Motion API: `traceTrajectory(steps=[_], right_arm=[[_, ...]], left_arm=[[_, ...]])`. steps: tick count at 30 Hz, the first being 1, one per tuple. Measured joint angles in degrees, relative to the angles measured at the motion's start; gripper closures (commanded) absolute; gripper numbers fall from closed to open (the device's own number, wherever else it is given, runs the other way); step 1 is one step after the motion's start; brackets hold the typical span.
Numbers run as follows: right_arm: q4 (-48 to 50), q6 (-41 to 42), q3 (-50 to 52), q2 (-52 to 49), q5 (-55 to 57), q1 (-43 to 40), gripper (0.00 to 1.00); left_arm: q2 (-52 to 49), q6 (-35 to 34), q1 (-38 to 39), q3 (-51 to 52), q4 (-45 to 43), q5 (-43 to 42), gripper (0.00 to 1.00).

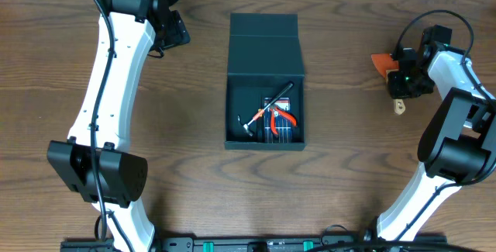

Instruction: Pack container

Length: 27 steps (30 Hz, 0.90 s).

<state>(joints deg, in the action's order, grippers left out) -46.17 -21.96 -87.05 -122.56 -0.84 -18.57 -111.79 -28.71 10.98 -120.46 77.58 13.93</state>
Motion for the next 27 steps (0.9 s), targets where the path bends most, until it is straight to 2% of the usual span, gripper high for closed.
traceTrajectory(steps=[11, 19, 27], right_arm=[[-4.5, 1.4, -2.9, 0.0, -0.1, 0.1, 0.99], [-10.6, 1.7, -14.3, 1.0, -0.2, 3.1, 0.99], [-17.6, 1.2, -24.4, 4.8, -1.2, 11.4, 0.99]], left_arm=[[0.0, 0.0, 0.0, 0.0, 0.0, 0.0, 0.01], [0.0, 0.0, 0.0, 0.0, 0.0, 0.0, 0.01], [0.0, 0.0, 0.0, 0.0, 0.0, 0.0, 0.01]])
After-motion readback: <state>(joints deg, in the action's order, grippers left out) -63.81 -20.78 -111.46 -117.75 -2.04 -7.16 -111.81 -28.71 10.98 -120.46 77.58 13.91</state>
